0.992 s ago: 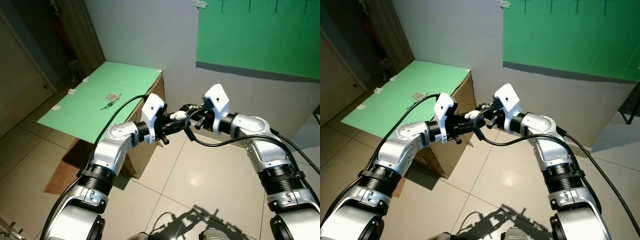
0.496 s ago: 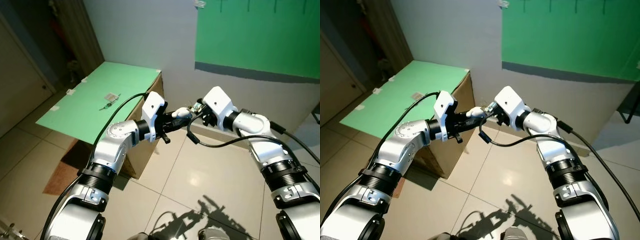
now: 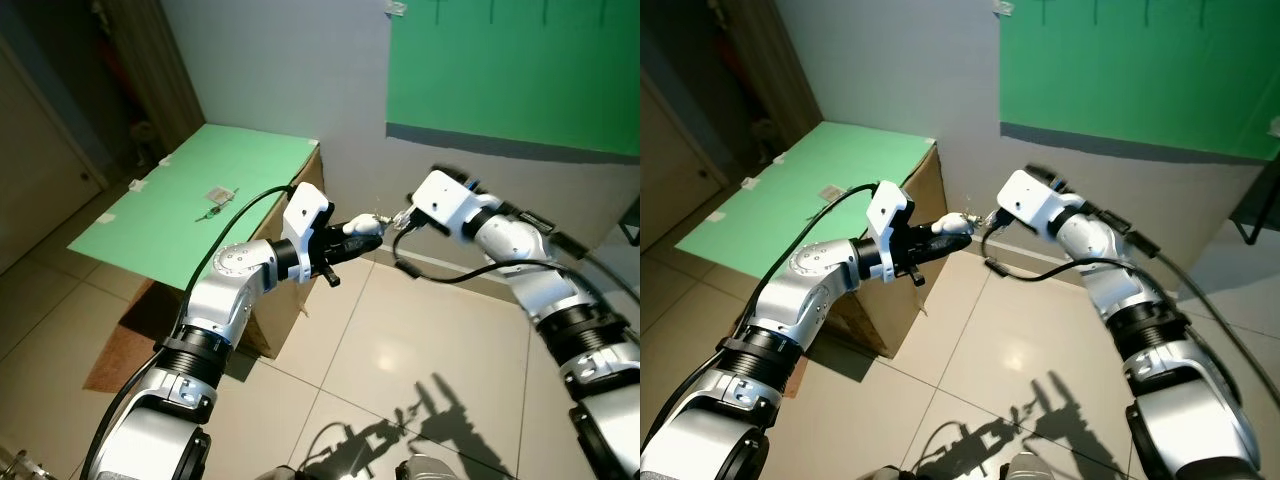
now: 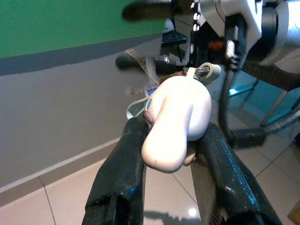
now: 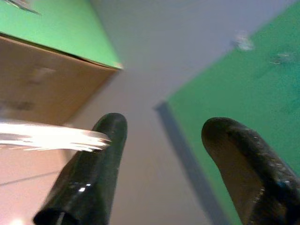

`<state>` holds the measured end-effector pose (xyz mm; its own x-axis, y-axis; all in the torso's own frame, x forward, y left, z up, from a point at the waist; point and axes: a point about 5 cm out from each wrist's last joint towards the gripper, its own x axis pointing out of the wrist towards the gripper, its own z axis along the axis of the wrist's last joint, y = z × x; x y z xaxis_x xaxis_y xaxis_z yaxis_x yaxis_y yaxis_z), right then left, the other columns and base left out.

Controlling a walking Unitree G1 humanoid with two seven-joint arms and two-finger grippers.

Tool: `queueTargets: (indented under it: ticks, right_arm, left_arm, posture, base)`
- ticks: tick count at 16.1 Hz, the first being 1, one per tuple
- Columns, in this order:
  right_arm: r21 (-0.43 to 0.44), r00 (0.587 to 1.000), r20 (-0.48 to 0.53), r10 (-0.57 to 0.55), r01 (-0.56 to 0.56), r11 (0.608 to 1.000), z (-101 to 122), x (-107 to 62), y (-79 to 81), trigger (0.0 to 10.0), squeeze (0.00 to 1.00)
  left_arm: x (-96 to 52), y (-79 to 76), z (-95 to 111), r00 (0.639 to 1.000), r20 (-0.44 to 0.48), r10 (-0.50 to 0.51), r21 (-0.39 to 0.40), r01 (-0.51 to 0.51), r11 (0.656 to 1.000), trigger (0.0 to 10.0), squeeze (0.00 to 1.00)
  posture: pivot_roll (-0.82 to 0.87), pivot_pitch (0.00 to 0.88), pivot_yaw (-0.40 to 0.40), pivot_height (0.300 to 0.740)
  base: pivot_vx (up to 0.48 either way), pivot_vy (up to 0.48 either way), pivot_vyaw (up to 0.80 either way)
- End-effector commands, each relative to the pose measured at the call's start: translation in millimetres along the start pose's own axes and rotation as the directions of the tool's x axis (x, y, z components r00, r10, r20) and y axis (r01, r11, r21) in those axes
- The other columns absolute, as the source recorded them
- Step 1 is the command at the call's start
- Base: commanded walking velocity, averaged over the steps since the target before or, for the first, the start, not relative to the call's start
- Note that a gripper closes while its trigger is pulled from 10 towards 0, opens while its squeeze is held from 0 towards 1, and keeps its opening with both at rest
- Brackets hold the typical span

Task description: Hang keys on a hook

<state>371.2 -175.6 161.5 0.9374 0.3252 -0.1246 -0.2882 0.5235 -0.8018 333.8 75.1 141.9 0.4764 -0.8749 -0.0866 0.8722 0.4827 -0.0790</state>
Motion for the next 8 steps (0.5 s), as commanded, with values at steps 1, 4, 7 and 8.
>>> queueTargets:
  ticks: [1,4,7,8]
  right_arm:
    - [0.004,0.999,0.008,-0.049,0.049,0.999,4,3.3,-4.7,10.0,1.0]
    - [-0.015,0.983,-0.02,-0.181,0.18,0.983,-3,4.1,-17.0,10.0,0.0]
    - [0.292,0.981,-0.072,-0.179,0.192,0.937,-9,6.4,-12.3,10.0,0.0]
    - [0.51,0.984,-0.096,-0.153,0.18,0.841,-9,8.4,-5.4,10.0,0.0]
  left_arm:
    - [-2.7,4.0,7,1.0,0.009,0.02,0.037,-0.02,0.999,0.0,0.0]
    - [-5.5,6.2,5,0.999,0.003,0.039,0.036,-0.039,0.999,0.0,0.0]
    - [-9.7,12.2,4,0.995,-0.001,0.104,0.033,-0.104,0.994,0.0,0.0]
    - [-10.9,18.3,4,0.986,0.002,0.169,0.005,-0.169,0.986,0.0,0.0]
  posture:
    - [-0.26,0.028,0.137,0.74]
    - [-0.26,0.031,0.14,0.74]
    - [-0.26,0.026,0.143,0.74]
    - [-0.25,0.022,0.143,0.74]
  base:
    - [0.0,0.0,0.0]
    - [0.0,0.0,0.0]
    - [0.0,0.0,0.0]
    - [0.0,0.0,0.0]
